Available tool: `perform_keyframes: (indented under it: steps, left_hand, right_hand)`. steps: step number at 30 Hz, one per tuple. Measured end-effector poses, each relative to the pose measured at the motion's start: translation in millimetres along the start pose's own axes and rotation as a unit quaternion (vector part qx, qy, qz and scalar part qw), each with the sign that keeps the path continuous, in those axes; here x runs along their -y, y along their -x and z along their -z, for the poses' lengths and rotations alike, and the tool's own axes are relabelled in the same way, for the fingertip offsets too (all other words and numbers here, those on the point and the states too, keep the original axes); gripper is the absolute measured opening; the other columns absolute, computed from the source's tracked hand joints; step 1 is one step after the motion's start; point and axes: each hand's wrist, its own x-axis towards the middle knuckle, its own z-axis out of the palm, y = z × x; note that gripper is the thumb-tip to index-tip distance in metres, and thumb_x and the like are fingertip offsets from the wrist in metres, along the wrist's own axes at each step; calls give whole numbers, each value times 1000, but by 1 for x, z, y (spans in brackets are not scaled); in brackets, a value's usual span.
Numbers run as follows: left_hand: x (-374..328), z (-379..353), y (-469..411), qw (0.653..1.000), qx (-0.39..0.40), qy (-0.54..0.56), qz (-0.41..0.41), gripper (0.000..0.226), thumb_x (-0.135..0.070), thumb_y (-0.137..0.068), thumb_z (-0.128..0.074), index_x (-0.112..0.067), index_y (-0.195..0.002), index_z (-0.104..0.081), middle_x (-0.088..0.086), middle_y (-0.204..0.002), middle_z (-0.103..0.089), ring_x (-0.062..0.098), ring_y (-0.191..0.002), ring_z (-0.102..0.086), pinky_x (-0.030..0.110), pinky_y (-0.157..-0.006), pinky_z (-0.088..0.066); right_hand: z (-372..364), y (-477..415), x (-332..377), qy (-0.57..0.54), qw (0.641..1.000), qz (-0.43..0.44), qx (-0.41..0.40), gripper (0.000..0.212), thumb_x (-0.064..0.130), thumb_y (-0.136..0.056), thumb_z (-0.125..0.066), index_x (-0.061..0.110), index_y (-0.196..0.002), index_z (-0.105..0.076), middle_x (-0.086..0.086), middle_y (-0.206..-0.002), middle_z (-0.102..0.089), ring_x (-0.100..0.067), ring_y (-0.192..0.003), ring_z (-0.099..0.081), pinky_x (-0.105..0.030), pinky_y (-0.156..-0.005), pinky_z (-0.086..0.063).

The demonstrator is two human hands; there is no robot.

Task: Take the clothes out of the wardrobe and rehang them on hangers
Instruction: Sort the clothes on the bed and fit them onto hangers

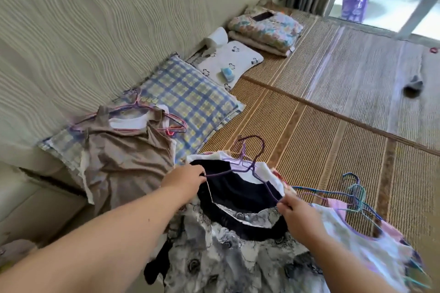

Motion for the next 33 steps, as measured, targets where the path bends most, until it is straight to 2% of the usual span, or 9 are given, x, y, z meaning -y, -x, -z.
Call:
perform_keyframes:
  steps: [2, 6, 8, 10, 13, 16, 25, 29, 33]
  left_hand:
    - [7, -12, -30, 1000, 11, -7, 4, 23, -33, -100, -39, -23, -102, -59, 4, -102, -61, 25, -91, -57, 34, -69, -42]
    - [18, -27, -72, 1000, 3, 5, 13, 20, -37, -97, -41, -30, -102, -59, 3, -109, -63, 27, -95, -59, 36, -77, -48]
    - [17, -31, -82, 999, -14, 34, 14, 22, -36, -95, -45, -31, -110, -60, 1, -113, -62, 25, -97, -60, 32, -76, -47]
    - [11, -35, -82, 998, -25, 59, -3, 37, -37, -87, -52, -35, -124, -54, -2, -125, -58, 23, -108, -57, 32, -84, -48]
    - [-11, -39, -62, 998, 10, 57, -18, 62, -40, -82, -53, -42, -141, -34, 0, -146, -37, 25, -128, -42, 43, -101, -44]
    - [-57, -37, -26, 996, 38, 38, -69, 62, -41, -91, -53, -32, -147, -27, 2, -155, -19, 26, -141, -24, 44, -110, -33]
    - [-270, -79, 133, 946, 49, -4, -321, 63, -40, -89, -54, -35, -146, -28, -1, -156, -17, 19, -143, -18, 32, -114, -22]
    - [-357, -129, 203, 920, 63, -43, -385, 65, -42, -88, -56, -34, -147, -27, 0, -155, -21, 20, -141, -23, 33, -114, -26]
    - [-442, -184, 275, 914, 77, -42, -397, 66, -39, -90, -57, -32, -148, -27, 0, -157, -19, 20, -143, -21, 28, -114, -21]
  right_hand:
    - [-13, -23, 2, -1, 1000, -12, -2, 15, 26, -95, -49, 27, -83, -58, 3, -76, -60, -14, -69, -55, -27, -58, -39]
    - [-29, -63, 6, 2, 999, -32, 1, 19, 32, -95, -49, 21, -101, -63, 2, -83, -60, -16, -70, -59, -27, -56, -41]
    - [-31, -71, 4, 12, 999, -36, -6, 29, 37, -94, -50, 24, -118, -59, -2, -106, -59, -19, -88, -60, -31, -71, -50]
    - [-25, -68, 3, 26, 999, -41, -20, 44, 39, -93, -51, 26, -135, -46, -4, -131, -48, -23, -116, -51, -37, -95, -45]
    - [-3, -45, -3, 35, 998, -29, -34, 55, 39, -93, -53, 30, -143, -35, -1, -141, -41, -20, -127, -42, -36, -101, -38]
    - [24, -9, -24, 76, 995, 15, -66, 58, 39, -91, -54, 32, -144, -33, 2, -143, -41, -18, -129, -41, -33, -104, -37]
    - [83, 165, -161, 78, 984, -40, -157, 60, 46, -87, -54, 37, -143, -33, 5, -146, -37, -22, -132, -37, -38, -106, -34]
    - [119, 249, -254, 87, 977, -80, -175, 62, 47, -85, -53, 37, -143, -32, -1, -148, -35, -23, -136, -32, -40, -109, -31]
    - [158, 333, -352, 60, 970, -118, -203, 68, 50, -73, -44, 35, -139, -40, -3, -144, -40, -25, -132, -37, -40, -109, -32]
